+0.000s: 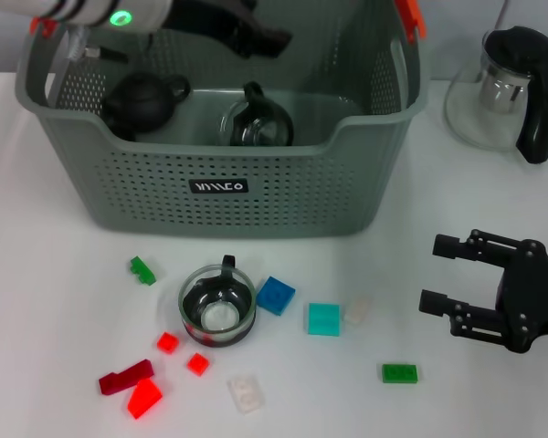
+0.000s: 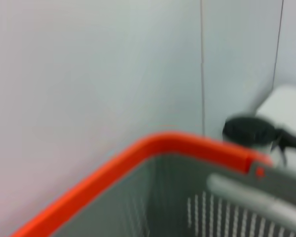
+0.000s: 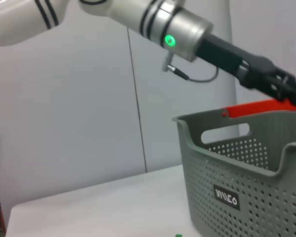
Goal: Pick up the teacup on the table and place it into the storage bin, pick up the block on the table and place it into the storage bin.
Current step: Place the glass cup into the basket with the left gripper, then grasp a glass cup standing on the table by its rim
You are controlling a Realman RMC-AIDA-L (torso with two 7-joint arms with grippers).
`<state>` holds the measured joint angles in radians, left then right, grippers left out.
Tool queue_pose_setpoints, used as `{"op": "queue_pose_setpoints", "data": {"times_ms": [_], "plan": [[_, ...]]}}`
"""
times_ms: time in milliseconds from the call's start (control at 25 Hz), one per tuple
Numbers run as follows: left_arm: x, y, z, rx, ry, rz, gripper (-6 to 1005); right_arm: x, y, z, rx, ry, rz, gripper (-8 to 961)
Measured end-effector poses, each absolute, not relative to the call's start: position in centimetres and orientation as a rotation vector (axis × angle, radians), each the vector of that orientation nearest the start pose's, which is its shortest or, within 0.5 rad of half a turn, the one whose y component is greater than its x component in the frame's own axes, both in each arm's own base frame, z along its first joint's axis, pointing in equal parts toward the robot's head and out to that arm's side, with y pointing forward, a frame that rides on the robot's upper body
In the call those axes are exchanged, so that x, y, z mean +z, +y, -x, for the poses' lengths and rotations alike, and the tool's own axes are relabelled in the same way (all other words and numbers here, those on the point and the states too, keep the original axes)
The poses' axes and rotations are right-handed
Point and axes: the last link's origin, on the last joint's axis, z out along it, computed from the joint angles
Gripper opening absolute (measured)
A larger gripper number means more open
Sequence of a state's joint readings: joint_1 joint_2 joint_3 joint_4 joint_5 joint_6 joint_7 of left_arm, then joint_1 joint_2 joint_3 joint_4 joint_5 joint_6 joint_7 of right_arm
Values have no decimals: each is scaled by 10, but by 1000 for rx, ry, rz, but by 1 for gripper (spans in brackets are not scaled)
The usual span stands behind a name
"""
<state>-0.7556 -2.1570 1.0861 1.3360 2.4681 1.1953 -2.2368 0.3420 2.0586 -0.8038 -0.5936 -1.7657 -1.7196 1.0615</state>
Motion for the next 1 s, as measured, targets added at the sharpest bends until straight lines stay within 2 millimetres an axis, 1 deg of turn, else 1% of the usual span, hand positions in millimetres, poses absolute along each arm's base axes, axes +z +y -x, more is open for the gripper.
{"op": "queue_pose_setpoints", "data": {"times_ms": [240,400,520,560,600,680,720,800,920,1000], "plan": [[66,407,103,-438,-499,2457,604,2,269,-284,926,360,2692,745],[87,380,115,-747,-509,2503,603,2,269,-284,926,359,2692,745],[98,352,138,-1020,-492,2560,602,2,269,-284,926,359,2692,745],[100,345,145,-1083,-485,2573,602,2,269,-284,926,359,2692,745],[103,336,158,-1169,-484,2580,602,2,269,-284,926,359,2692,745],[105,322,178,-1263,-483,2584,602,2,269,-284,927,360,2692,745],[104,313,190,-1288,-493,2585,601,1,269,-284,927,361,2692,745],[96,299,208,-1241,-502,2604,601,1,269,-284,928,362,2692,745],[77,278,228,-1043,-470,2712,601,1,269,-284,928,363,2692,745],[66,268,241,-891,-492,2784,600,1,269,-285,928,367,2692,745]]}}
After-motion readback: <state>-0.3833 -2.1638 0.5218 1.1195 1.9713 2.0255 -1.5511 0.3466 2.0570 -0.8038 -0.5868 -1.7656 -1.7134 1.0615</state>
